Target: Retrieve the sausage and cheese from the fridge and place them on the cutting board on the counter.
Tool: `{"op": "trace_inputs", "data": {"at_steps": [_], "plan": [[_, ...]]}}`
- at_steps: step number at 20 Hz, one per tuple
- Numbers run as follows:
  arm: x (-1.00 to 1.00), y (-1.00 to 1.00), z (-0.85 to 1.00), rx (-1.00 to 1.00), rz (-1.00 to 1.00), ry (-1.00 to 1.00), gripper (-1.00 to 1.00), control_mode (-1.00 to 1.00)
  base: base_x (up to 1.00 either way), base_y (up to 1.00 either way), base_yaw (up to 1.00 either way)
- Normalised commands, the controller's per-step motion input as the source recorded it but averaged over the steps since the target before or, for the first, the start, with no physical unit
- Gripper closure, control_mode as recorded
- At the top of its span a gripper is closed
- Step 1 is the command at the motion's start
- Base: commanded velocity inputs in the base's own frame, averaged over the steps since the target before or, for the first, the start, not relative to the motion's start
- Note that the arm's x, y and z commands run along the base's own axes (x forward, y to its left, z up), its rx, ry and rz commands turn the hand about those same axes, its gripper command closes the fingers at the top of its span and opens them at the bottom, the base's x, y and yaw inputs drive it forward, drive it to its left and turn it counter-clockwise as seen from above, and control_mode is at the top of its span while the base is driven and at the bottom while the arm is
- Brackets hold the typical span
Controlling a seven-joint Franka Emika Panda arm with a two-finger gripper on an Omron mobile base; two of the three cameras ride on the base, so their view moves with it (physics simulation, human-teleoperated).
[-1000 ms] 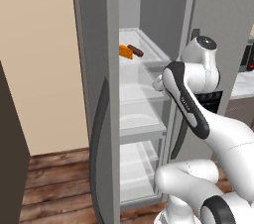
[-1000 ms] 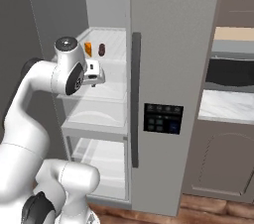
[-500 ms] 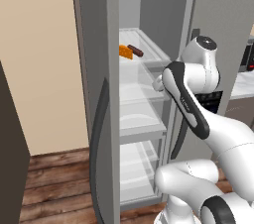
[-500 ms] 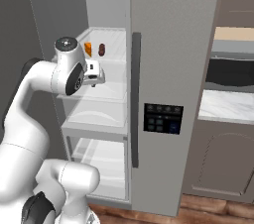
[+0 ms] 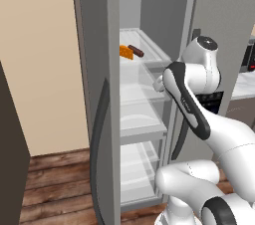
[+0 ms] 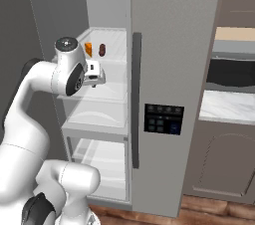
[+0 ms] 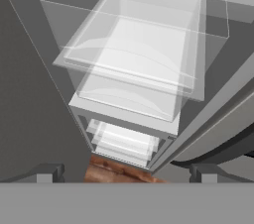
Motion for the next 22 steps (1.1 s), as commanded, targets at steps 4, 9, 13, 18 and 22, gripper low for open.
{"op": "trace_inputs", "data": {"at_steps": [4, 9, 13, 18, 22], "plan": [[0.0, 0.0, 0.0, 0.0, 0.0, 0.0, -1.0, -1.0, 0.0, 0.0, 0.0], [0.2, -0.02, 0.0, 0.0, 0.0, 0.0, -1.0, -1.0, 0.0, 0.0, 0.0], [0.86, 0.0, 0.33, 0.03, 0.13, 0.0, -1.0, -1.0, 0.0, 0.0, 0.0], [0.39, 0.26, 0.58, 0.05, 0.15, 0.0, -1.0, -1.0, 0.0, 0.0, 0.0], [0.16, 0.86, 0.54, 0.0, 0.06, 0.0, -1.0, -1.0, 0.0, 0.0, 0.0]]}}
